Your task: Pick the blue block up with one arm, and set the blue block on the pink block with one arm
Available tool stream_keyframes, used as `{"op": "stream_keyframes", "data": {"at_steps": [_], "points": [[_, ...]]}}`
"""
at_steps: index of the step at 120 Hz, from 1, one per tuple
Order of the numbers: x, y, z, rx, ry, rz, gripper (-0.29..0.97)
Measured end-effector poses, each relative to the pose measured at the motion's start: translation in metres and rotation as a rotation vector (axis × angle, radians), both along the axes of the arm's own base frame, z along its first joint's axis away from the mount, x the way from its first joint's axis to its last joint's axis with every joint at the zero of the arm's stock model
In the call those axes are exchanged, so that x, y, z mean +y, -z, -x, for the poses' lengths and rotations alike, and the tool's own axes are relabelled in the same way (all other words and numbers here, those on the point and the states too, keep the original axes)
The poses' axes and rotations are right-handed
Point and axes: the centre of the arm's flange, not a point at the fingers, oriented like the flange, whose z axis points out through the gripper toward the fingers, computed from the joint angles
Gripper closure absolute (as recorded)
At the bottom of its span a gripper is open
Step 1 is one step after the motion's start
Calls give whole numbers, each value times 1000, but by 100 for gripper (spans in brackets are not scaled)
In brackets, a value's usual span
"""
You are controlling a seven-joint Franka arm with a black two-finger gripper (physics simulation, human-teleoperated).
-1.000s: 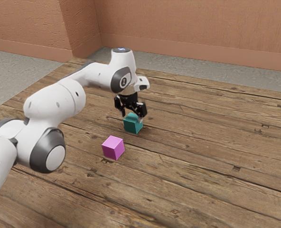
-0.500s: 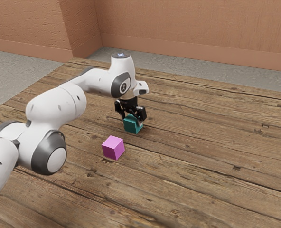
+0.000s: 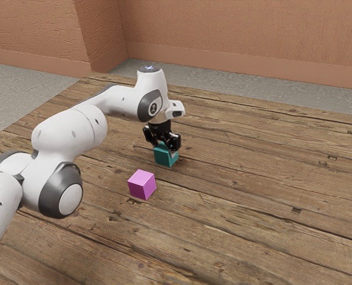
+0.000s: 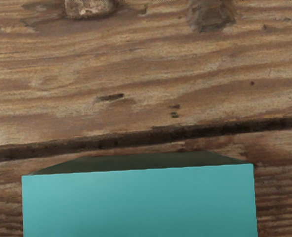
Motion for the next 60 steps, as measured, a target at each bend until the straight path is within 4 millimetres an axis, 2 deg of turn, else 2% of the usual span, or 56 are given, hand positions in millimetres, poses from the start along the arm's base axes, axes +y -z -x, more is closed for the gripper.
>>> {"op": "stream_keyframes", "data": {"at_steps": [9, 19, 45, 51, 60], "points": [[-1, 0, 0, -1, 0, 3, 29], [1, -10, 0, -11, -6, 14, 32], [1, -74, 4, -48, -13, 29, 34], [0, -89, 12, -31, -14, 37, 34], [-3, -107, 42, 18, -17, 56, 35]]}}
